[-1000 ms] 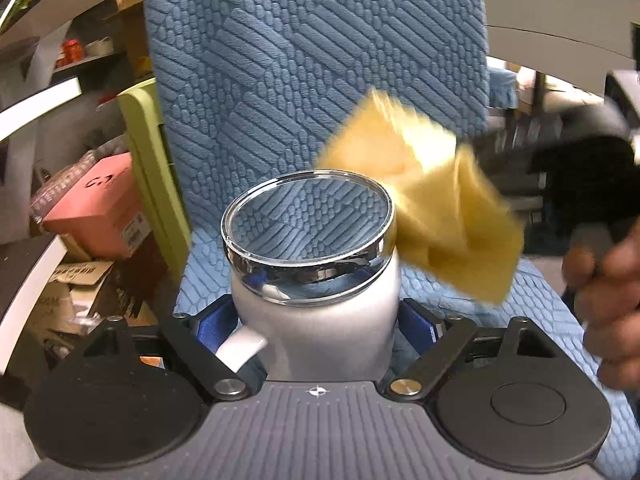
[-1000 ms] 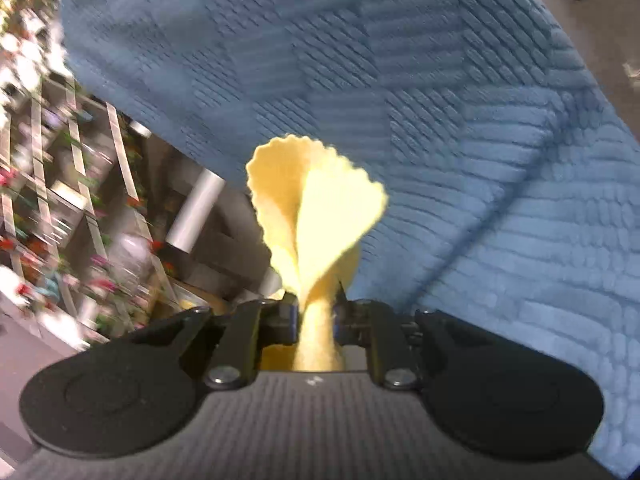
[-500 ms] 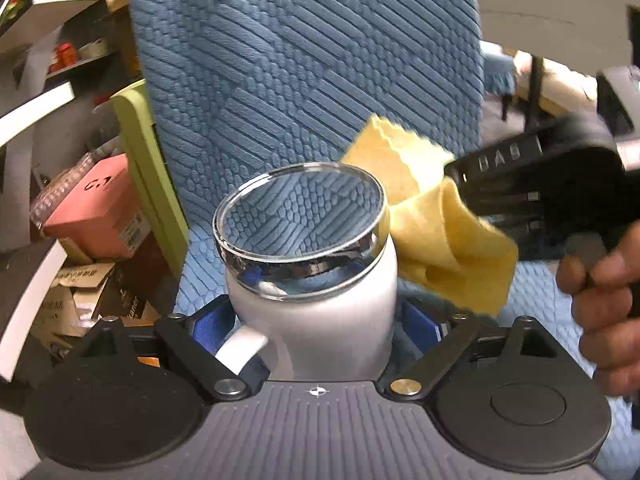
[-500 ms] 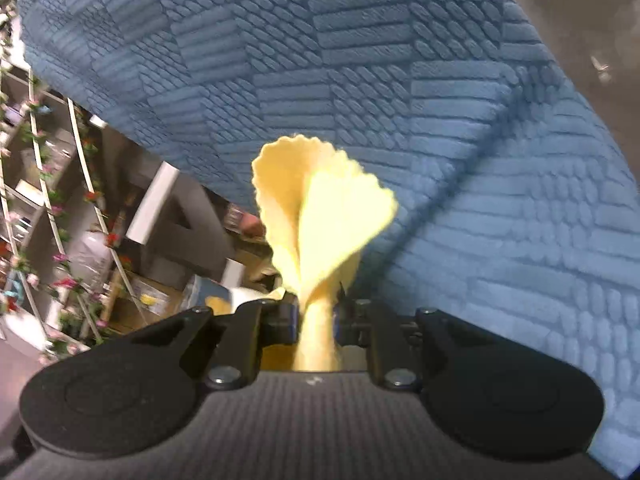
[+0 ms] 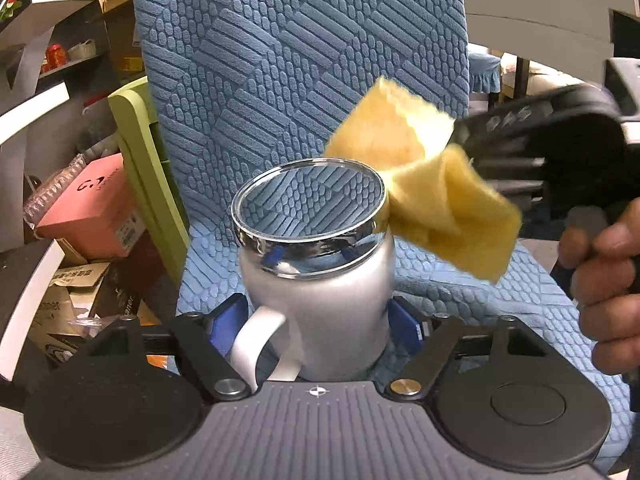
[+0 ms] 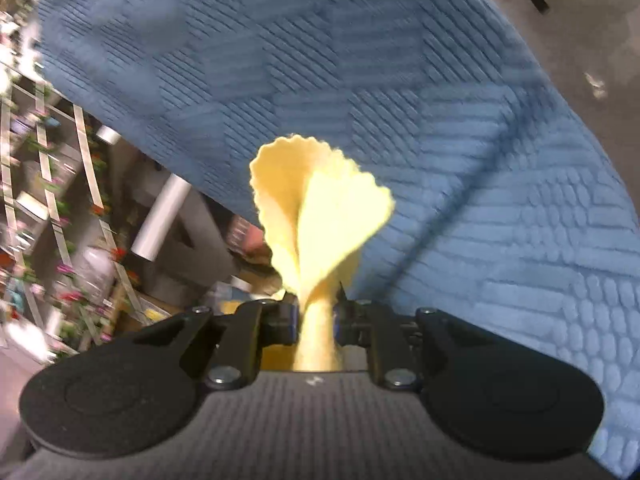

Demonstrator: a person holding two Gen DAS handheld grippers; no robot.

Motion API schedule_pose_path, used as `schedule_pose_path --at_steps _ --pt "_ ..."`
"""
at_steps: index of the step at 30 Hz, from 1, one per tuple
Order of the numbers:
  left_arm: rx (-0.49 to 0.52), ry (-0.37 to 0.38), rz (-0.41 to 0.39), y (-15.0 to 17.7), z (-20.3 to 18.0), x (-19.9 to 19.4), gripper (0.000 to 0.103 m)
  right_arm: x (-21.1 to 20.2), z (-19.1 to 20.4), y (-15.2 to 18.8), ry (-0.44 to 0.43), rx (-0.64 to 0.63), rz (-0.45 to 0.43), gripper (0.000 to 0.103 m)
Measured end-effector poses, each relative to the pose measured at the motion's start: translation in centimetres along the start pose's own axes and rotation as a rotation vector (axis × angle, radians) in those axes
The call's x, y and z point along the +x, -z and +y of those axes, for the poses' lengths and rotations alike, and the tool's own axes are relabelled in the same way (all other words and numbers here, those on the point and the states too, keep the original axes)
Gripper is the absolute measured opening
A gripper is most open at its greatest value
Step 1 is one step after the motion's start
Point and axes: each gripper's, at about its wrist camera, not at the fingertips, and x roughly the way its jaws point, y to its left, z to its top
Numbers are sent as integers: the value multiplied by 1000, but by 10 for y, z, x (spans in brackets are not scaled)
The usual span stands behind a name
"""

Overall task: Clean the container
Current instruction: 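Rub the yellow cloth along the mug's outer side with the right gripper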

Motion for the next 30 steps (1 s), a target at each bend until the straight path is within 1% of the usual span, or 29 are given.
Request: schedule_pose_path --at_steps 2,5,7,8,10,12,14,16,18,19,21,22,23,25,27,30 --pt "-3 2 -5 2 1 -2 76 -8 -2 5 18 -9 -1 17" --pt "-14 8 -15 4 2 -5 75 -4 -12 14 105 30 21 17" --pt "-22 14 -19 5 4 -7 73 -1 -11 19 135 45 21 17" --pt "-26 17 -20 5 5 -8 72 -5 -8 20 131 46 8 17" --pt "-29 26 -24 6 6 -10 70 -17 3 20 92 21 -39 17" --pt "-35 35 -28 8 8 -11 70 -26 6 23 68 15 -67 17" --pt "-38 42 -29 8 9 -12 68 -25 -2 28 105 42 -66 17" --pt "-39 48 -30 9 11 -13 67 -27 -18 31 163 74 -31 17" --pt "-39 50 -30 9 11 -13 66 -30 -22 33 185 87 -27 17" --pt "-42 51 -30 9 12 -14 65 -32 -17 33 178 81 -40 17" --pt "-45 57 -28 10 13 -15 63 -40 -5 33 133 53 -83 17" --pt "-46 60 -26 10 13 -15 63 -45 -2 33 105 51 -97 17" --pt "-47 64 -24 10 14 -16 63 -46 0 34 100 49 -100 17" --pt "-40 71 -20 11 14 -16 62 -43 -2 37 146 38 -86 17" --pt "-36 73 -18 11 14 -17 61 -33 -10 40 202 63 -44 17" --pt "-38 76 -15 12 15 -19 57 -33 -10 43 225 84 -29 17"
